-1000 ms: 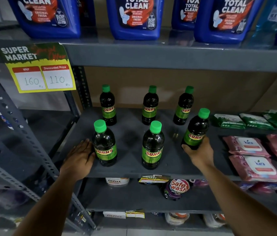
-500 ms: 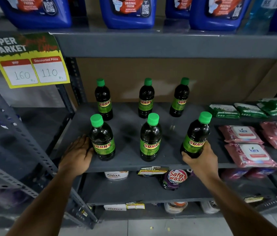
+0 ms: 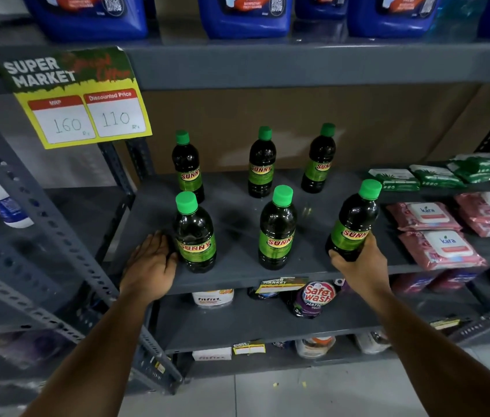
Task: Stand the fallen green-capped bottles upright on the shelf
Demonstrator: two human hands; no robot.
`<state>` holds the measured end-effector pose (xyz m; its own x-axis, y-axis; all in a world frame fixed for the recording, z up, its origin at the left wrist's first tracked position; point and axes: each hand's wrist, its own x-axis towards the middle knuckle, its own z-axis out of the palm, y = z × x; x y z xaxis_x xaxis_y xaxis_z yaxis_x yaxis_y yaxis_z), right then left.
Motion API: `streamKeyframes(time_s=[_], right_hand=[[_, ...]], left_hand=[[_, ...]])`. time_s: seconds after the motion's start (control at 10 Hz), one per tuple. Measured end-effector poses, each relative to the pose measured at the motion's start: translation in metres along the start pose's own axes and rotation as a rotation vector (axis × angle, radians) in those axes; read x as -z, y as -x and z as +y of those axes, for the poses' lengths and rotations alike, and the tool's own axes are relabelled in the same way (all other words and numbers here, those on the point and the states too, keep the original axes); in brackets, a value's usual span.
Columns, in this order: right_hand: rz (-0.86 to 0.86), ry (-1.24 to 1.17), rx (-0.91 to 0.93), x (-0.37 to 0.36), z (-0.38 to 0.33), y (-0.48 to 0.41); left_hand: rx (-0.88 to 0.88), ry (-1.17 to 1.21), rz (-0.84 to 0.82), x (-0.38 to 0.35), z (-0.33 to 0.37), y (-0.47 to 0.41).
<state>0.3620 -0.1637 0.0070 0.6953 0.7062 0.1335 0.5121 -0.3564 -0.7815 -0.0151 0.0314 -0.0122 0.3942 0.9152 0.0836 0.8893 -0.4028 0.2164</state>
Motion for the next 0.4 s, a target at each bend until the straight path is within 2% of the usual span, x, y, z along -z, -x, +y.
streamKeyframes(time_s=[0.2, 0.3, 0.4], right_hand=[[-0.101, 0.109, 0.055, -0.002, 0.010, 0.000], [-0.167, 0.169, 0.072, 0.003, 0.004, 0.008], [0.007, 0.379, 0.165, 0.005, 0.007, 0.024]], left_hand=[[-0.016, 0.009, -0.007, -0.001, -0.001, -0.001], [-0.041, 0.087, 0.073, 0.008, 0.002, 0.011], [-0.072, 0.173, 0.258, 0.010, 0.012, 0.032]])
